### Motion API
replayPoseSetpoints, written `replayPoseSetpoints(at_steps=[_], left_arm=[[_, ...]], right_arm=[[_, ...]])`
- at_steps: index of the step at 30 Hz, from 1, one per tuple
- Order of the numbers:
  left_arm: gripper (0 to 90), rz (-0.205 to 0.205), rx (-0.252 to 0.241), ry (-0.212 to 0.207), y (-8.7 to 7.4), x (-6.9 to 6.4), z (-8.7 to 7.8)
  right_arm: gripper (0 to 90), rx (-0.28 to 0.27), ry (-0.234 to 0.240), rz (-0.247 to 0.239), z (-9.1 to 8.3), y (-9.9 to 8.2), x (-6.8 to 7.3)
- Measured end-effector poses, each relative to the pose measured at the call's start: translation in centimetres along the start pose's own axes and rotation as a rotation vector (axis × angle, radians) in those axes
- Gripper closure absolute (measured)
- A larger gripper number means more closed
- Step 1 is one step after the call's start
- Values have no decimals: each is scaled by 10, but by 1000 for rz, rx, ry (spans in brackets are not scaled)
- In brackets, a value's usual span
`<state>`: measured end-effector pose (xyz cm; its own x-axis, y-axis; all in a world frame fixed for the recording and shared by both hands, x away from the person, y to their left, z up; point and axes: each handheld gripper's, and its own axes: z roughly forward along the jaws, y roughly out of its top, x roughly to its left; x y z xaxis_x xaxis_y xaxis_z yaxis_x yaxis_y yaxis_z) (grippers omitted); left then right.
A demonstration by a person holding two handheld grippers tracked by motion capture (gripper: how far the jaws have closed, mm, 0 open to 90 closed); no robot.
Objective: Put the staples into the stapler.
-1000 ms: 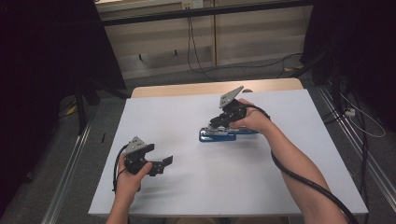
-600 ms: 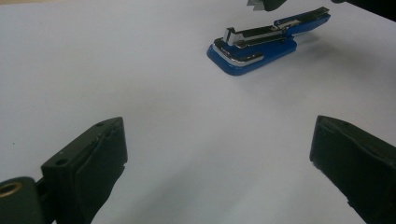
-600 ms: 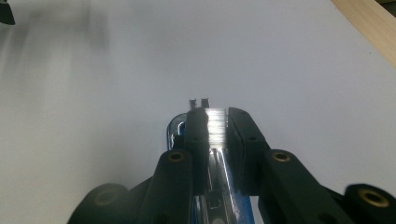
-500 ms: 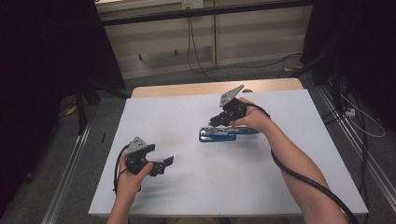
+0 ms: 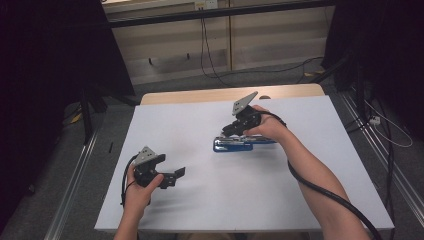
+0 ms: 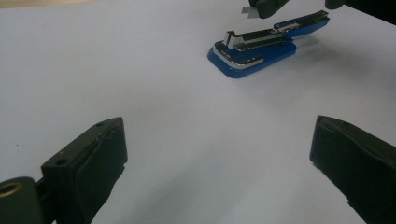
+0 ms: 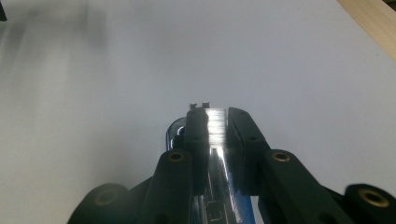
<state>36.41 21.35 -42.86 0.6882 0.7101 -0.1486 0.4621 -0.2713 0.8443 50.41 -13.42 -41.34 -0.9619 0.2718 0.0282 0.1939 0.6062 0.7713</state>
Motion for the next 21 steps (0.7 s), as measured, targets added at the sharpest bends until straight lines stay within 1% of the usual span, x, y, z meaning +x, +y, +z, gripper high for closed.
replayPoseSetpoints(at_steps=[4, 10, 21], left_arm=[[41, -3, 2, 1, 0, 0, 0], [41, 4, 2, -4, 0, -1, 0], [41, 3, 1, -1, 0, 0, 0]], right_arm=[[793, 3, 3, -1, 1, 1, 0], [794, 9, 6, -5, 5, 0, 0], [793, 22, 27, -18, 11, -3, -1]])
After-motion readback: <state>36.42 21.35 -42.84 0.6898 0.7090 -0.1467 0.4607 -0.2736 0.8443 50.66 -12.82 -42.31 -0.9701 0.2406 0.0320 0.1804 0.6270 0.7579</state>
